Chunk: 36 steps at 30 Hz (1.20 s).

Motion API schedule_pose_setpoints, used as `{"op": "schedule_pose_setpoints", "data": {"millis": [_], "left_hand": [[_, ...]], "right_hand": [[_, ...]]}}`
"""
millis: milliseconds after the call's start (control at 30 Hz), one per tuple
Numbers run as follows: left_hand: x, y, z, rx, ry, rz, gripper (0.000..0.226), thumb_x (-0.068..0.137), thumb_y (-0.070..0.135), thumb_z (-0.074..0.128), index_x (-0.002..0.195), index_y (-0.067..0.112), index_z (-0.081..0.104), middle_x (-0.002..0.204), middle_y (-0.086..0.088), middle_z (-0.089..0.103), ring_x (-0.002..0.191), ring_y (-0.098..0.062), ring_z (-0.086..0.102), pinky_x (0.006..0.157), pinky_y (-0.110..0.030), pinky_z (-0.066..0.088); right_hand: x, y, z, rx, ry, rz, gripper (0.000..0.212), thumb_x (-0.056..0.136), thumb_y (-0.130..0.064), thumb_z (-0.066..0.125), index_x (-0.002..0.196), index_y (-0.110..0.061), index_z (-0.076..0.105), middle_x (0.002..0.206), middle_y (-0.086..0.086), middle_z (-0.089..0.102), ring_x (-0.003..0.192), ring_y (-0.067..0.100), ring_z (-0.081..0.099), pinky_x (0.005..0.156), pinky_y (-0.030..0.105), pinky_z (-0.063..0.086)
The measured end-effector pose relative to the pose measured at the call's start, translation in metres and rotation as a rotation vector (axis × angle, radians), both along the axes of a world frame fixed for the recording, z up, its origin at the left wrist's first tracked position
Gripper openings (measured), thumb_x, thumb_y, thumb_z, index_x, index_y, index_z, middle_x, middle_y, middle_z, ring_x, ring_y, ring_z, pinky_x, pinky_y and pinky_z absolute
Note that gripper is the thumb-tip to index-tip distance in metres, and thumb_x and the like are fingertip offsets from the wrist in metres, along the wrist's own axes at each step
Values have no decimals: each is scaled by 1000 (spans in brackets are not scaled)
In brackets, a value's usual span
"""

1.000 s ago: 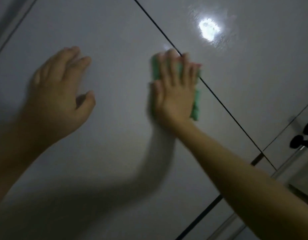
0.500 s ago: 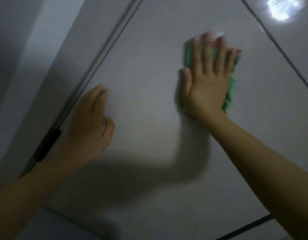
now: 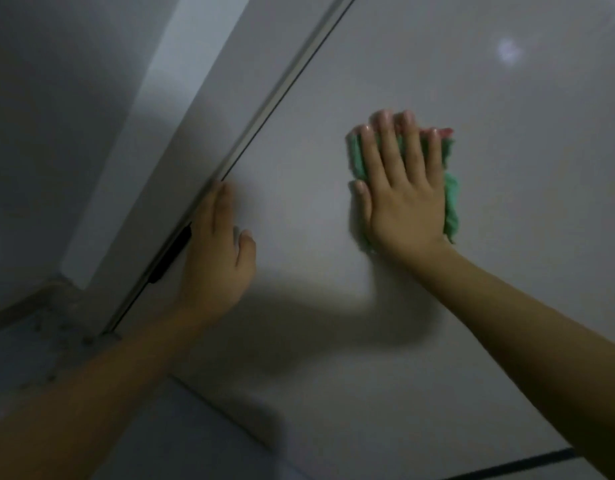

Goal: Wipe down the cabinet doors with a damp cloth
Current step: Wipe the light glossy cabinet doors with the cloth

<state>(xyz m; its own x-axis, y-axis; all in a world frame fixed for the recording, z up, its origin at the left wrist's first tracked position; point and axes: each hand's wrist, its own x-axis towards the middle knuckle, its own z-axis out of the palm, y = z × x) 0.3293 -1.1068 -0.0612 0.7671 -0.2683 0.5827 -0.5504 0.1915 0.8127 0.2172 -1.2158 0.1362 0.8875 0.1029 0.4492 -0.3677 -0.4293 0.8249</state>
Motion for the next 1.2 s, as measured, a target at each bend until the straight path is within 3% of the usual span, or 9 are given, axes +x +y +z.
{"op": "schedule_pose_setpoints", "data": {"millis": [200, 300, 433, 533, 633, 800, 933, 1067, 1200], "left_hand": [[-7, -1, -29, 47, 32, 44, 61, 90, 22, 40, 141, -9, 34, 148, -30, 28, 137, -36, 26, 114, -11, 5], [-10, 1, -44, 76, 57, 29, 63, 91, 23, 40, 144, -10, 29, 151, -29, 23, 140, -34, 21, 115, -12, 3], [-13, 8, -56, 106, 79, 0, 64, 92, 23, 41, 146, -7, 24, 155, -24, 17, 143, -30, 16, 113, -9, 1], [-13, 12, -59, 123, 126, -33, 66, 91, 22, 42, 149, -3, 21, 157, -19, 13, 144, -26, 13, 110, -4, -2], [-11, 16, -67, 114, 122, -29, 65, 91, 21, 41, 149, -1, 21, 156, -10, 14, 143, -19, 13, 112, -8, 1], [0, 15, -100, 182, 60, -8, 65, 89, 13, 38, 149, 0, 16, 155, -11, 14, 143, -22, 15, 116, -15, 4], [2, 14, -120, 206, 73, -31, 72, 83, 22, 34, 149, 0, 13, 152, -4, 9, 142, -13, 10, 117, -17, 4], [2, 20, -142, 255, 61, -58, 72, 84, 23, 34, 149, 5, 7, 154, -4, 6, 140, -6, 6, 114, -11, 0], [8, 20, -144, 342, 20, -82, 74, 84, 22, 38, 149, 6, 7, 154, -4, 0, 142, -12, 4, 114, -13, -1]], "right_hand": [[40, 5, -112, 55, 262, 162, 52, 93, -27, 46, 141, -6, 45, 147, 14, 42, 137, 34, 36, 118, 44, 3], [27, 8, -173, 63, 425, 137, 48, 90, -18, 42, 134, -4, 52, 141, 12, 50, 133, 30, 44, 120, 40, 2], [-13, 3, -178, 63, 507, 41, 57, 86, -18, 50, 141, -9, 45, 149, 6, 40, 139, 22, 31, 120, 37, -3], [-31, -2, -130, 76, 265, 63, 54, 92, -24, 53, 143, -13, 43, 151, 4, 29, 143, 23, 22, 120, 41, 0], [-21, 0, -96, 78, 90, 53, 54, 100, -29, 35, 150, -11, 24, 155, 8, 13, 147, 24, -1, 118, 43, -3], [35, 9, -151, 88, 171, 94, 54, 98, -32, 40, 146, -8, 37, 151, 13, 36, 140, 29, 30, 117, 42, 0], [59, 8, -218, 67, 299, 156, 49, 92, -21, 50, 138, -5, 48, 143, 12, 48, 133, 30, 44, 117, 41, 5], [50, 12, -267, 103, 459, 103, 54, 87, -12, 35, 139, -7, 46, 144, 8, 46, 135, 26, 42, 119, 39, -1], [36, 5, -263, 87, 545, 97, 55, 87, -14, 29, 140, -7, 44, 147, 5, 43, 137, 24, 27, 120, 38, -3]]}}
